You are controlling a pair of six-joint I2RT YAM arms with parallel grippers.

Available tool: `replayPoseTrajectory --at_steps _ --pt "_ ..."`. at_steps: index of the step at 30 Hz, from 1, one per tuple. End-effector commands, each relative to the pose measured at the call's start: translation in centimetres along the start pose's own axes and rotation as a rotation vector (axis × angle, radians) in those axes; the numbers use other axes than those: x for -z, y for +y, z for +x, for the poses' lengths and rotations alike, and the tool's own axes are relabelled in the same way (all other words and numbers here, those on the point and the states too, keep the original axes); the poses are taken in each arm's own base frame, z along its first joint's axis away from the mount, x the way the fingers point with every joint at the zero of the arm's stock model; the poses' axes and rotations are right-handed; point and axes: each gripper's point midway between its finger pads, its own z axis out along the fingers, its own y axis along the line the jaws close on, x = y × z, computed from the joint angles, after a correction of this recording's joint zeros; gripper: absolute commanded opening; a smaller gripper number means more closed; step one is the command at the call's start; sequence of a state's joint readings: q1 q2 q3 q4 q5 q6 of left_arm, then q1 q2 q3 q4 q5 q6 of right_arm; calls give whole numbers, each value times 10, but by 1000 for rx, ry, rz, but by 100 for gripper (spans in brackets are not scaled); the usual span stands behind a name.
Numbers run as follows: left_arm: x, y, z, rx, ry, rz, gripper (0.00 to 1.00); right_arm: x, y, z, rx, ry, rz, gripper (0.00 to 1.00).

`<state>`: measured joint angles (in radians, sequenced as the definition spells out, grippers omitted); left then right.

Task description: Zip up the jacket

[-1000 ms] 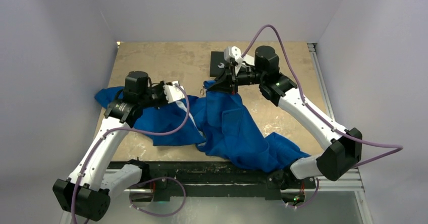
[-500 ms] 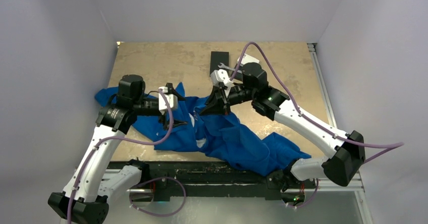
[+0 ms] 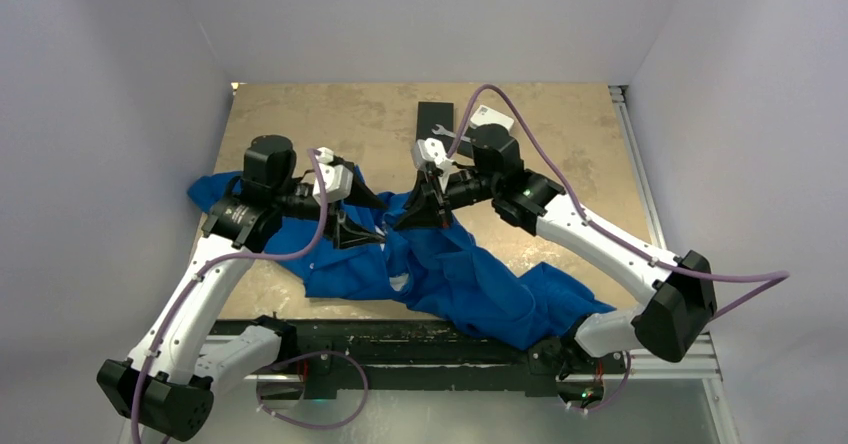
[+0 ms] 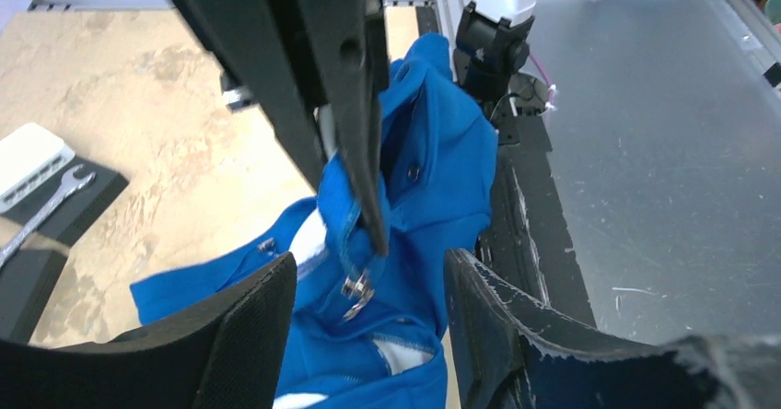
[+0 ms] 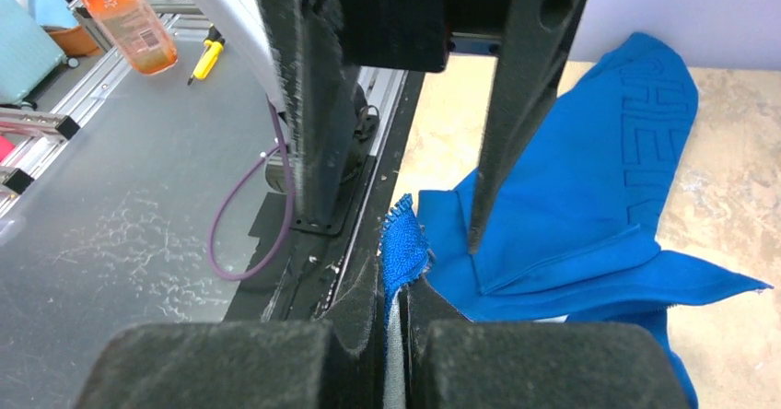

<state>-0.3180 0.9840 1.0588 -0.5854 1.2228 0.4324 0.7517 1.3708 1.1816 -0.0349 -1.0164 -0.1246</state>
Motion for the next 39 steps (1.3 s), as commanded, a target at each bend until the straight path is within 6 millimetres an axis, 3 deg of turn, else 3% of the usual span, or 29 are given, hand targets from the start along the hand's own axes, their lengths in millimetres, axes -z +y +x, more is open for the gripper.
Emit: replayPoseTrajectory --at_steps 1,4,9,20,27,33,35,39 --pt "-7 -10 -34 -61 -73 41 56 -2 1 -16 45 -21 -28 0" --pt "-13 -11 -30 -75 -66 38 47 -3 1 -18 43 -19 -27 0" --pt "-12 -7 -21 -84 -29 5 20 1 -2 -23 57 -20 18 0" --pt "-8 -6 -8 -66 33 -34 35 8 2 -36 85 -36 42 0" --pt "-10 -1 -28 -75 -36 -49 13 7 4 -35 77 -38 30 4" --pt "-8 -4 -37 -75 -60 -49 8 7 0 -22 53 -16 49 4" --pt "-7 -4 -36 -77 -51 -57 0 7 -1 -19 49 -7 61 8" --pt "-3 -1 -33 -108 -21 -100 0 11 -2 -15 56 15 92 18"
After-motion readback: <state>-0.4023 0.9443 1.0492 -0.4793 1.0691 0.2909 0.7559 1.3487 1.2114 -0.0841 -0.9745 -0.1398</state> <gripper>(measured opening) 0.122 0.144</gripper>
